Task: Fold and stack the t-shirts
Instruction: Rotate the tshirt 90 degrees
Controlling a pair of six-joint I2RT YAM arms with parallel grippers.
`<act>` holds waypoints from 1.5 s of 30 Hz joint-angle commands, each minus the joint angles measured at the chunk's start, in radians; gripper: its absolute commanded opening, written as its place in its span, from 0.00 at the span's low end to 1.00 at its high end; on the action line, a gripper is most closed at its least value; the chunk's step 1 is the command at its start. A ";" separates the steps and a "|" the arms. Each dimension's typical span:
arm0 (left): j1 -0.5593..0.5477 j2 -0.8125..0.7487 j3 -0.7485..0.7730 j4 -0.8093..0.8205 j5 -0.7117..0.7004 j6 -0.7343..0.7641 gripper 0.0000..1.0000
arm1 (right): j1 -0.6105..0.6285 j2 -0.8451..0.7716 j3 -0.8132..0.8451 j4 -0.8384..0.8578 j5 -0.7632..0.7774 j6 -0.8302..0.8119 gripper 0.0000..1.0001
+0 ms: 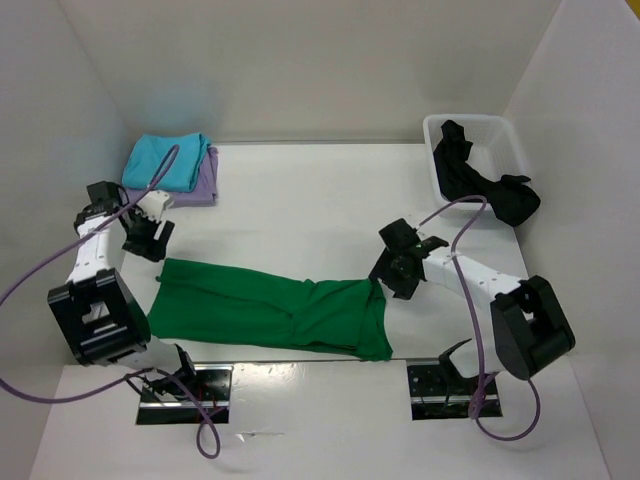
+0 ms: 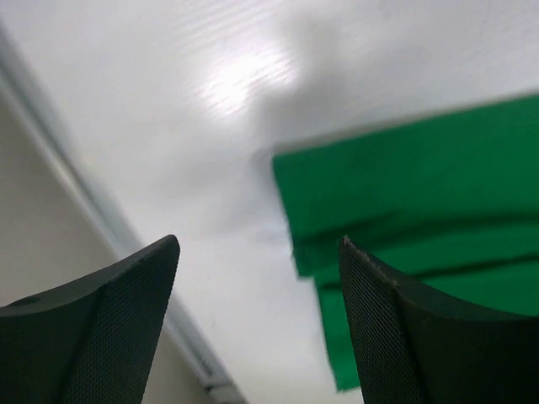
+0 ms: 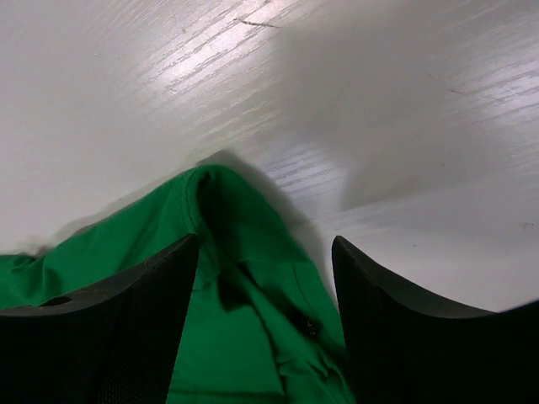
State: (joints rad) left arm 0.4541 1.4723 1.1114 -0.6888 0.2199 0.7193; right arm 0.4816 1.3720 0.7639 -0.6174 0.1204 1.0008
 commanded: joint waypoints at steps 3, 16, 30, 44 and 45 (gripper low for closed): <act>-0.115 0.143 0.010 0.090 -0.002 -0.112 0.85 | -0.005 0.047 0.025 0.071 -0.024 -0.051 0.70; -0.033 0.111 -0.102 0.118 -0.097 -0.063 0.87 | -0.038 0.403 0.253 0.094 -0.047 -0.209 0.00; -0.012 0.181 0.028 -0.024 0.028 -0.123 1.00 | -0.103 1.349 2.337 -0.441 0.224 -0.568 1.00; -0.196 0.214 -0.044 -0.031 0.041 -0.123 1.00 | -0.084 1.164 1.990 -0.562 0.240 -0.481 0.46; -0.209 0.214 -0.057 -0.031 0.032 -0.123 1.00 | -0.084 1.164 1.979 -0.562 0.214 -0.469 0.39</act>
State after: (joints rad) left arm 0.2615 1.6699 1.0847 -0.7105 0.2546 0.6048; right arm 0.3904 2.5206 2.7914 -1.0935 0.3492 0.4965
